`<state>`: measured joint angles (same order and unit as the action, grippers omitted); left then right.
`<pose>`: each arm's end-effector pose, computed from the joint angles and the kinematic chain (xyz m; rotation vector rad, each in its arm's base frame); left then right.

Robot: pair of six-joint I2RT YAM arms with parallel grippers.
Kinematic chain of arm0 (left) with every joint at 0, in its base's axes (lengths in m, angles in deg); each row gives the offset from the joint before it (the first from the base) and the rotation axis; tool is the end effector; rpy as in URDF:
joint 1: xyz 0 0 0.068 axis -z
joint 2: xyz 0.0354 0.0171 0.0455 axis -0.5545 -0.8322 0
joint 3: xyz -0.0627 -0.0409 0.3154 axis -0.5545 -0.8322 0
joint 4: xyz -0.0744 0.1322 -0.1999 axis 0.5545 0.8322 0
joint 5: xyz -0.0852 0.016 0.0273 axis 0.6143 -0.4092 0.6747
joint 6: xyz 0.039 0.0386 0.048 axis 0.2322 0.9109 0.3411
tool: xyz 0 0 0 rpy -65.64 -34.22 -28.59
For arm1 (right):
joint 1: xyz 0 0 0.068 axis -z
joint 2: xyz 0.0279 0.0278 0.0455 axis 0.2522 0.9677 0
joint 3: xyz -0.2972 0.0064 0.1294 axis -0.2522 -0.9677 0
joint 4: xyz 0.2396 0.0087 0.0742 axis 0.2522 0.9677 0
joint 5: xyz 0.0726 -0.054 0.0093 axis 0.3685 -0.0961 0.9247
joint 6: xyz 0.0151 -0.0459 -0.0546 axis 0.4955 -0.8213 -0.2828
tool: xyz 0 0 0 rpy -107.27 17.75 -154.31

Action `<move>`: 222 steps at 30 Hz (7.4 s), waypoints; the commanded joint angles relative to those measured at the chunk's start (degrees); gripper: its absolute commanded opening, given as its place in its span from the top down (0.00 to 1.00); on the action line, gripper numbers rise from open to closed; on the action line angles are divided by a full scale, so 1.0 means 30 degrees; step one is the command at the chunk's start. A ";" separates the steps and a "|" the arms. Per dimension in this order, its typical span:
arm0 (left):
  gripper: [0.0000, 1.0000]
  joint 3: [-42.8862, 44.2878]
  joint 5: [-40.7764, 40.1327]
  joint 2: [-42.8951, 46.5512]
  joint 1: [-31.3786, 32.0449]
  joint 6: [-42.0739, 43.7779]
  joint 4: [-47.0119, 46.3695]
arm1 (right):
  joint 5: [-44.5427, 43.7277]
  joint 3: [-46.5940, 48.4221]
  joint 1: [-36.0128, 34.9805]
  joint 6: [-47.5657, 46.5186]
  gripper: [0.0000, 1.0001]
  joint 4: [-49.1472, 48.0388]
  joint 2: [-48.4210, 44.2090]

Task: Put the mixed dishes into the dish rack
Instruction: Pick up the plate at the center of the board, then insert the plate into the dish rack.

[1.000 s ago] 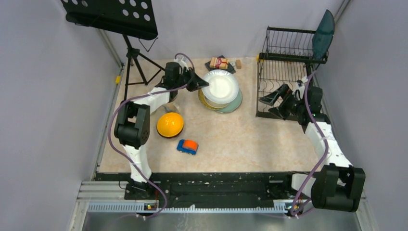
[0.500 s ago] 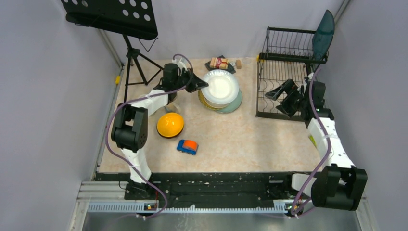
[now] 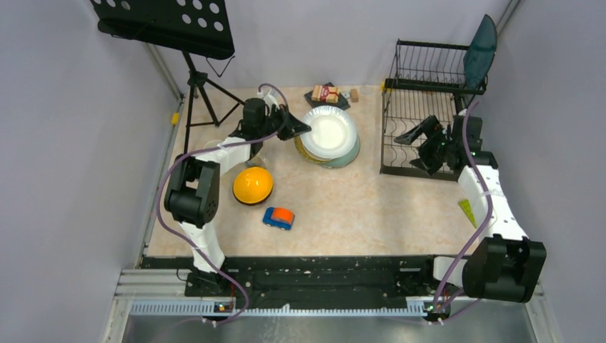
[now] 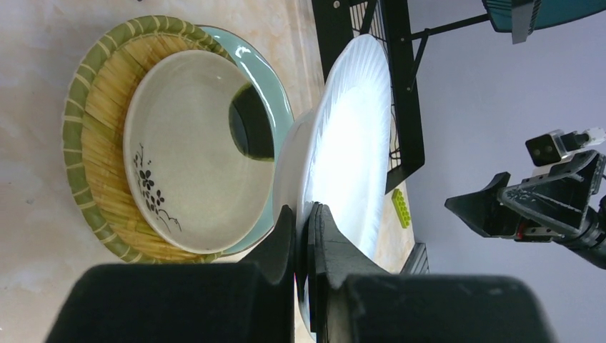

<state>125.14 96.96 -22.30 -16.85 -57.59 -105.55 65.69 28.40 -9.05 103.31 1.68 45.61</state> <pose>0.4249 -0.1644 0.2883 -0.1224 2.0757 -1.3091 0.2501 0.0002 0.3282 0.8473 2.2075 0.8398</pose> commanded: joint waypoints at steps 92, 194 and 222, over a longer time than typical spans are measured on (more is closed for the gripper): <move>1.00 0.1022 0.4441 0.0380 0.0868 -1.2835 -1.3135 | 0.4841 0.1312 -0.6498 0.3269 0.04 -1.6999 0.4319; 1.00 -0.0915 0.3825 0.0767 0.0370 -1.1891 -1.3364 | 0.4887 0.1214 -0.6675 0.2586 0.73 -1.5871 0.1573; 0.72 0.1106 0.6126 -0.0138 0.0929 -0.7704 -0.8353 | 0.4195 0.3301 -0.6700 0.0978 0.95 -1.2831 0.3087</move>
<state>125.05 112.08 -21.86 -14.73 -85.70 -133.22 75.37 34.76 -28.50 103.09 -27.87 54.79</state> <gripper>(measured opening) 0.309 0.349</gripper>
